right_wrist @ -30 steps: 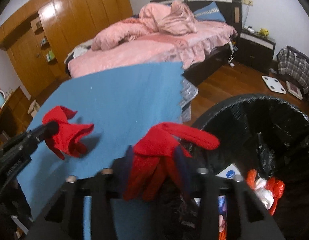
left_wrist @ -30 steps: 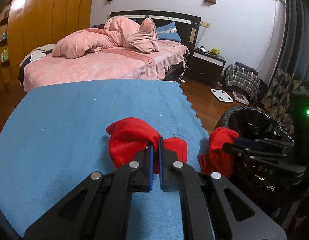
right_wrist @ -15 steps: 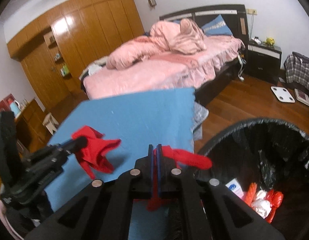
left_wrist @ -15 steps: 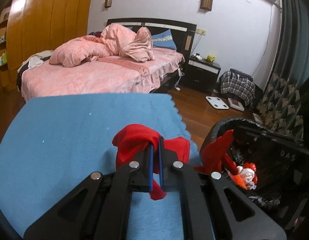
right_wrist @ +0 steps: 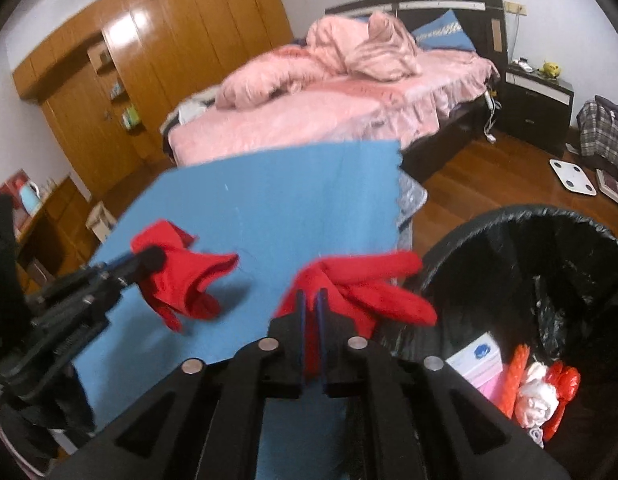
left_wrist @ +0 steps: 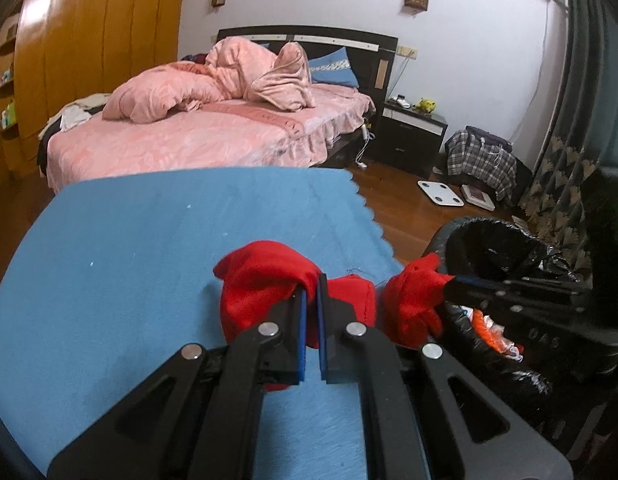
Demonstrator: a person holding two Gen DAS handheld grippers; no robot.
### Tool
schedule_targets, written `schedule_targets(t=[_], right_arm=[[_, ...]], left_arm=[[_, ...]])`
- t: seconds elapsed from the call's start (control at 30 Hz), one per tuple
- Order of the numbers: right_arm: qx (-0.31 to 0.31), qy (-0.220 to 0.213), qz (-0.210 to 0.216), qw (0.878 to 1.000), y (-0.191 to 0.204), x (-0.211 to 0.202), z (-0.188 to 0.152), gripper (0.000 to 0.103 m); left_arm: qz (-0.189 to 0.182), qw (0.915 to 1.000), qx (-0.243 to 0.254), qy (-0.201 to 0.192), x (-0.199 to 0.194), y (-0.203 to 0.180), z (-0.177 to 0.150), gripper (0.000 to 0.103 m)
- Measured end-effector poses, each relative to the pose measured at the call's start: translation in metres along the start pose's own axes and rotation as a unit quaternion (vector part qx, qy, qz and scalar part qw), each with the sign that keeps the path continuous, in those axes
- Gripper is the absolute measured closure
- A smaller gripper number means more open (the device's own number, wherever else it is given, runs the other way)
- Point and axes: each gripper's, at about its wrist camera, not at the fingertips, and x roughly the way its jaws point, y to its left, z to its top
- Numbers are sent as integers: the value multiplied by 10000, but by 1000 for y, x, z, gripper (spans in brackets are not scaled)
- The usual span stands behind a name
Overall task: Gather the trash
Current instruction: 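Lift both red cloth pieces and carry them toward the bin, then lower both red pieces into the bin and open both tools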
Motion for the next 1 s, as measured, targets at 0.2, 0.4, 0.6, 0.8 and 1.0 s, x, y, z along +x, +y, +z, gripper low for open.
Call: schedule_targets(t=[0.2, 0.4, 0.6, 0.8, 1.0], right_arm=[[89, 164, -255, 9995, 3, 25, 1, 47], [33, 499, -360, 9981, 14, 56, 1, 44], [-115, 589, -365, 9975, 16, 65, -4, 96], [-22, 77, -42, 10000, 19, 33, 6, 96], [-22, -482, 206, 9986, 24, -16, 25, 96]], left_arm=[[40, 10000, -17, -13, 3, 9, 0, 99], [143, 9999, -87, 7, 6, 23, -2, 99], [257, 9993, -254, 89, 8, 41, -7, 99], [261, 9991, -338, 50, 3, 44, -6, 99], [171, 9994, -252, -153, -11, 28, 9, 99]])
